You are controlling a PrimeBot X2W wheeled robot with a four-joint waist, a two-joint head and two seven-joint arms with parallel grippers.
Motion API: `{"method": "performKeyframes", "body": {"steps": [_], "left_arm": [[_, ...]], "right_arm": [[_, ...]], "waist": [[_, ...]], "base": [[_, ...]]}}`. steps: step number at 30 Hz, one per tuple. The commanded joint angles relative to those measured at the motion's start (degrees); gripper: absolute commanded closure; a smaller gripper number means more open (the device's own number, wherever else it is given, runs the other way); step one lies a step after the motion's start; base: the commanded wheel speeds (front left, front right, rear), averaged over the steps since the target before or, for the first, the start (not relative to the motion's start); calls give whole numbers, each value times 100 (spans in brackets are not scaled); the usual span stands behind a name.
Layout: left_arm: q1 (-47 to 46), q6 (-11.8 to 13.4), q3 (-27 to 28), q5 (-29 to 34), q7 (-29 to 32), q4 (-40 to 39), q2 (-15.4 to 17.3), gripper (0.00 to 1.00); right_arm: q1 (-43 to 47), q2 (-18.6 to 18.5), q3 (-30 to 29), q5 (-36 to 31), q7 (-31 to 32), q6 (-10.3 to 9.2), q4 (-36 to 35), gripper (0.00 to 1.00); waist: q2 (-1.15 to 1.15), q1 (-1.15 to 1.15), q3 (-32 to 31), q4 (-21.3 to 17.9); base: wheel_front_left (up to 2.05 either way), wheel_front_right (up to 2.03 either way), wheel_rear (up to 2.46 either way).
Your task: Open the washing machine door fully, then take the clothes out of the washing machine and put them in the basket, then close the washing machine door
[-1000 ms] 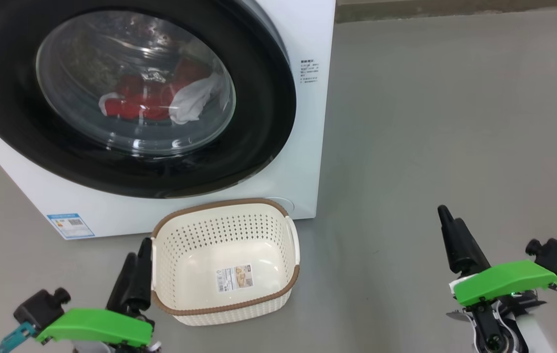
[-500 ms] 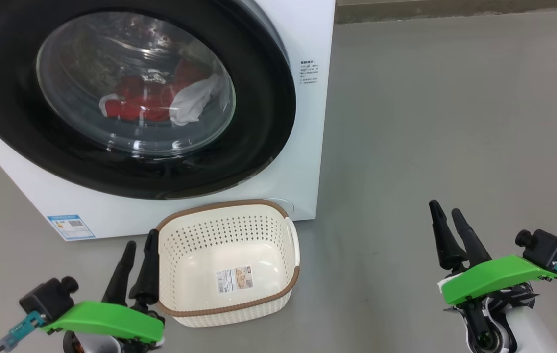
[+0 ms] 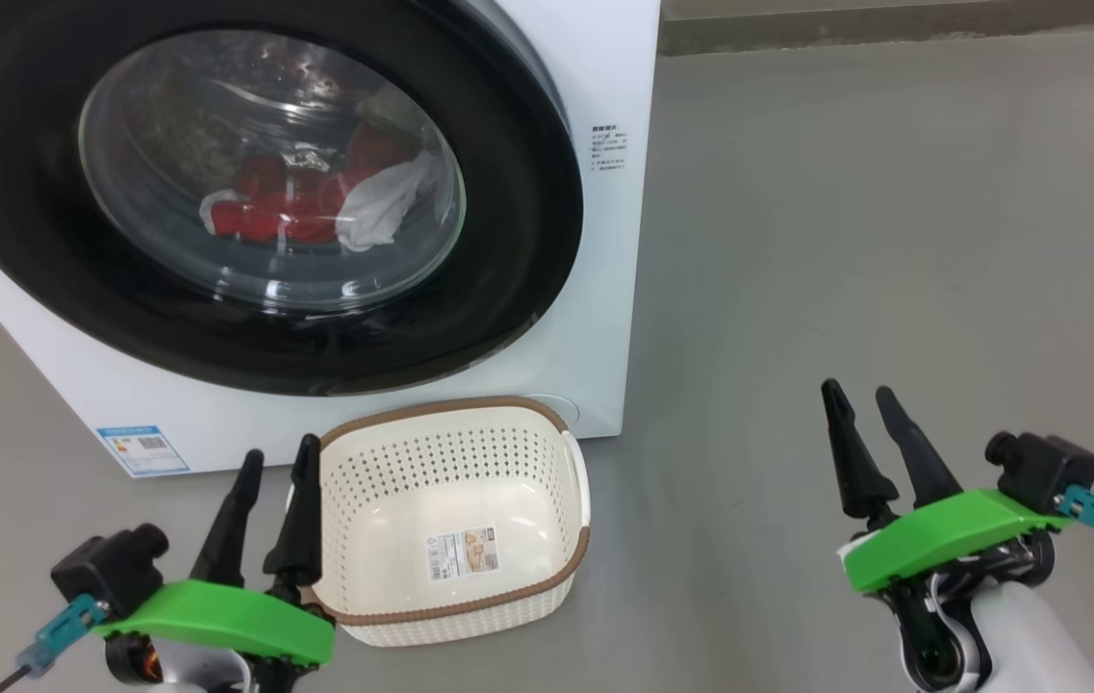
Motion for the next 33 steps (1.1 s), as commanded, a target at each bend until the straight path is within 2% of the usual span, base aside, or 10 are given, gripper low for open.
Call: {"method": "performKeyframes", "body": {"steps": [1,33], "left_arm": [[-336,-29,99,249,-99,-187,74,0],[-778,-40,-5,2038,-641,179,103,0]], "right_arm": [[-371,-55,156,-224,-98,34,-131,0],[-820,-92,472,-2175,-636,46,110,0]], "waist": [[0,-1,-2,-3],[0,0,2,22]], "base": [[0,0,0],[0,0,0]]}}
